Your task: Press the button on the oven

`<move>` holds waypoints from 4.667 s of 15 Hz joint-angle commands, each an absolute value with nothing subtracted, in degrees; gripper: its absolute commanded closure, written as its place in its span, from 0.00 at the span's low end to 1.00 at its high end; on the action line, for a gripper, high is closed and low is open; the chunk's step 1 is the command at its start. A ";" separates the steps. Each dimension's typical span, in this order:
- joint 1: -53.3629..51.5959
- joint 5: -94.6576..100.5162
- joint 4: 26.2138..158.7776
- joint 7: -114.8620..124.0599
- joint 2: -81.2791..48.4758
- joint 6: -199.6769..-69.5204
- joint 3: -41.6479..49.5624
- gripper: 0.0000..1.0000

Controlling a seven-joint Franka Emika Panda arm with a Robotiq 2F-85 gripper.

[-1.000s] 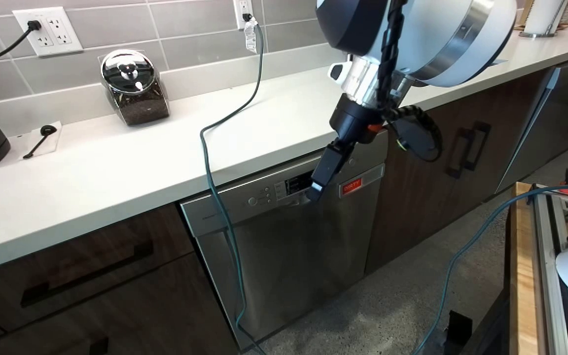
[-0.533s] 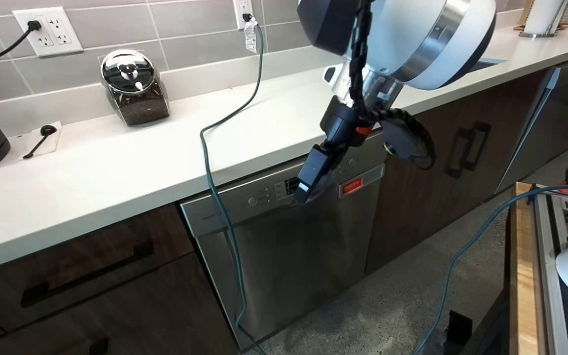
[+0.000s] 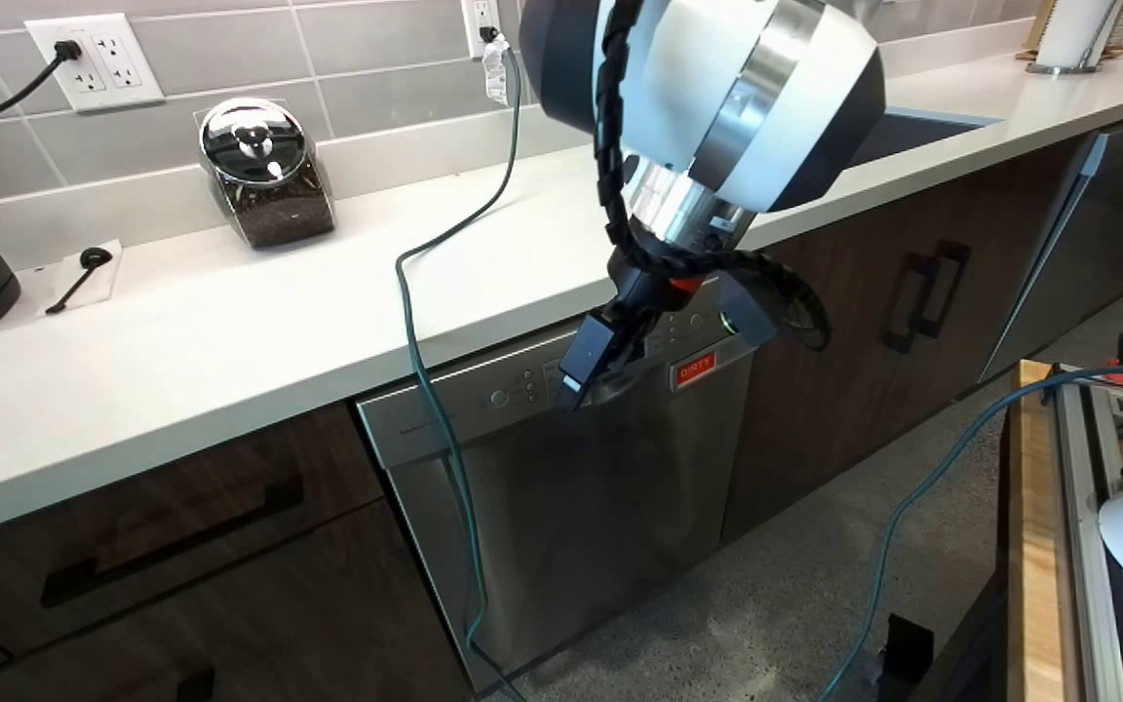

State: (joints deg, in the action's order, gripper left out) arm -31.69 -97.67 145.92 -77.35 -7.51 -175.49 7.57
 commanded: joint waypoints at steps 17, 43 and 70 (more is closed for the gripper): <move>-41.98 -144.71 128.22 -116.29 -29.87 -172.43 24.42 1.00; -37.62 -143.89 128.83 -107.97 -31.44 -165.36 23.77 1.00; -42.20 -143.89 125.80 -93.47 -34.88 -159.45 32.32 1.00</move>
State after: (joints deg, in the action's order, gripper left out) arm -38.96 -143.89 127.86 -97.68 -32.18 -162.93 26.83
